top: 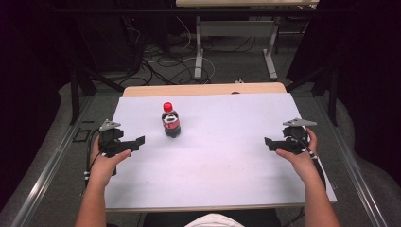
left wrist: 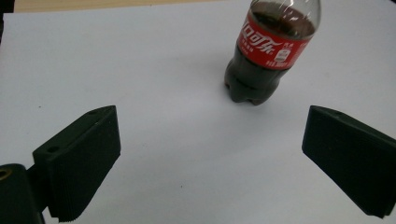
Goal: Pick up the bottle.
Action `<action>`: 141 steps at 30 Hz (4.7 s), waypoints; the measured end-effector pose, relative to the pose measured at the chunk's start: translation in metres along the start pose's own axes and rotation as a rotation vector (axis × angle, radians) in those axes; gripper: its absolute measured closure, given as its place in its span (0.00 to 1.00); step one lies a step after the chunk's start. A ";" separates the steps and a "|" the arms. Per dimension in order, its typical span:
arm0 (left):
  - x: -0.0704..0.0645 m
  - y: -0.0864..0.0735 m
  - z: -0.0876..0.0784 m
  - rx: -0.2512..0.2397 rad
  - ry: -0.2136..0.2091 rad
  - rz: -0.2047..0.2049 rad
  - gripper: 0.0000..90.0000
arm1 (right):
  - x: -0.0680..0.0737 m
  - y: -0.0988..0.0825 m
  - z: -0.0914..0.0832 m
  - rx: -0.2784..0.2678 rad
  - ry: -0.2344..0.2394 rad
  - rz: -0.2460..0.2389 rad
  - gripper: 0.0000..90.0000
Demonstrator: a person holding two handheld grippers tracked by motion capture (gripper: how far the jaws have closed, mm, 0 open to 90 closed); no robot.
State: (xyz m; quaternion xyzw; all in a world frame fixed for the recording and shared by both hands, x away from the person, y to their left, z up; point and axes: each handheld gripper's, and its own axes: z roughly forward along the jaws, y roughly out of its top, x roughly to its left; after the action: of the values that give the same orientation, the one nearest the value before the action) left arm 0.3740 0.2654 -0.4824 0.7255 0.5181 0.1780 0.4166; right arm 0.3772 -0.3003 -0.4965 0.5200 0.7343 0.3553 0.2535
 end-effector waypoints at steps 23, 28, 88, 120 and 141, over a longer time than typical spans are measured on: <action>-0.045 0.042 0.017 -0.057 -0.115 0.136 0.05 | 0.028 0.013 -0.016 -0.061 0.042 -0.075 0.15; -0.049 0.054 0.034 -0.044 -0.116 0.125 0.04 | 0.031 0.015 -0.014 -0.068 0.056 -0.089 0.16; -0.049 0.038 0.118 0.017 -0.063 0.175 0.32 | 0.034 0.010 -0.002 -0.047 0.075 -0.077 0.16; -0.052 0.033 0.124 0.004 -0.041 0.201 0.33 | 0.034 0.008 0.001 -0.042 0.069 -0.073 0.17; -0.063 0.036 0.104 0.036 -0.086 0.228 0.34 | 0.035 0.008 0.001 -0.050 0.063 -0.072 0.18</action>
State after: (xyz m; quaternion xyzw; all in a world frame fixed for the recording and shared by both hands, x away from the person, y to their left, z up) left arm 0.4420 0.1609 -0.5042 0.7940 0.4169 0.1835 0.4025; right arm 0.3715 -0.2657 -0.4909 0.4751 0.7510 0.3805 0.2559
